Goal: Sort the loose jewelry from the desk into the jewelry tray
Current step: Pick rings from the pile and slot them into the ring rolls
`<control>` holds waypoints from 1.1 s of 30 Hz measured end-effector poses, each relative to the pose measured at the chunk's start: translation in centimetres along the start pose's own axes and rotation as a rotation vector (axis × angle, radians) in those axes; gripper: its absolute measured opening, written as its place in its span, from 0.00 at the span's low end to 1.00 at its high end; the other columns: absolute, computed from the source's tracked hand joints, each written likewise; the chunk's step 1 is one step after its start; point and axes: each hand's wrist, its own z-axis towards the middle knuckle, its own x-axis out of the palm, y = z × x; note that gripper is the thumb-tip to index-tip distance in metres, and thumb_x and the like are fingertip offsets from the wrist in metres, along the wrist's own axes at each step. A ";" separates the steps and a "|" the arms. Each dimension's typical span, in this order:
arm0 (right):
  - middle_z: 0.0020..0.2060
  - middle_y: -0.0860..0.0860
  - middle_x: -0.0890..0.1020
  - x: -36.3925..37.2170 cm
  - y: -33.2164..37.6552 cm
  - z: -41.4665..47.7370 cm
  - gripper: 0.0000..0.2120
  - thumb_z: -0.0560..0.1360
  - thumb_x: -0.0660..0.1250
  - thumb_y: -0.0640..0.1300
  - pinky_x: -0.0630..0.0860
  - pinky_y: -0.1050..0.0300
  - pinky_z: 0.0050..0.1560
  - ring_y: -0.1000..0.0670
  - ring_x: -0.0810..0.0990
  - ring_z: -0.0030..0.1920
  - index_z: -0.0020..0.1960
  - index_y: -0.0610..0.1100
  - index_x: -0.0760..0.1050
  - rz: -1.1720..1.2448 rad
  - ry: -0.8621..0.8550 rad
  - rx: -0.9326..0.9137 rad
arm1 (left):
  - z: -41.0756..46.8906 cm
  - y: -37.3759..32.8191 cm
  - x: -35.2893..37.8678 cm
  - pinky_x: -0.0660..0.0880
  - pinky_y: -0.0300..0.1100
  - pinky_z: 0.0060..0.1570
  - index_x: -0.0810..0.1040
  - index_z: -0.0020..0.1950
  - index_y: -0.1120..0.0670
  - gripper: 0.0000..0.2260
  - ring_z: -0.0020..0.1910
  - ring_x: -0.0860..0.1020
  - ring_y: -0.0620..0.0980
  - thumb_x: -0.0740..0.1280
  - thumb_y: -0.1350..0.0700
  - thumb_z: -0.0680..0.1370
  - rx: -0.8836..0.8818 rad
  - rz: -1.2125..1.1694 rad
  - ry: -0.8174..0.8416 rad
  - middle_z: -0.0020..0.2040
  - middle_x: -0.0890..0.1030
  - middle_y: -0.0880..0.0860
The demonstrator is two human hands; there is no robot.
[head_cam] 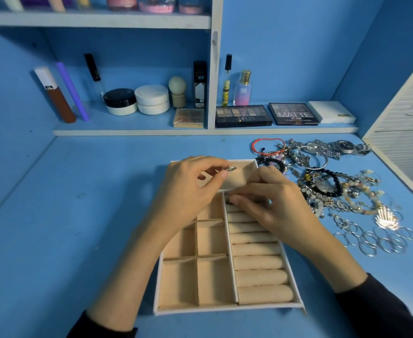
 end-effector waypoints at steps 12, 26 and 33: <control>0.35 0.46 0.80 -2.3 -1.0 0.4 0.09 0.77 0.64 0.47 0.68 0.54 0.37 0.43 0.75 0.37 0.41 0.53 0.80 0.306 -0.347 0.348 | 0.3 -2.6 0.4 0.66 0.20 0.41 0.83 0.50 0.48 0.07 0.38 0.73 0.27 0.68 0.54 0.74 -0.030 0.112 0.297 0.38 0.77 0.38; 0.36 0.49 0.81 -2.3 -1.2 0.6 0.10 0.74 0.62 0.51 0.74 0.45 0.42 0.45 0.78 0.41 0.42 0.52 0.81 0.268 -0.351 0.370 | 0.6 -2.4 2.4 0.68 0.39 0.46 0.83 0.51 0.50 0.08 0.45 0.72 0.47 0.68 0.53 0.74 0.036 0.188 0.424 0.43 0.82 0.49; 0.35 0.49 0.80 -2.3 -1.2 0.6 0.09 0.74 0.62 0.52 0.73 0.46 0.42 0.46 0.78 0.40 0.41 0.52 0.80 0.265 -0.354 0.382 | 0.4 -2.6 2.4 0.73 0.43 0.48 0.82 0.50 0.47 0.08 0.43 0.74 0.45 0.70 0.55 0.72 0.035 0.144 0.336 0.38 0.76 0.44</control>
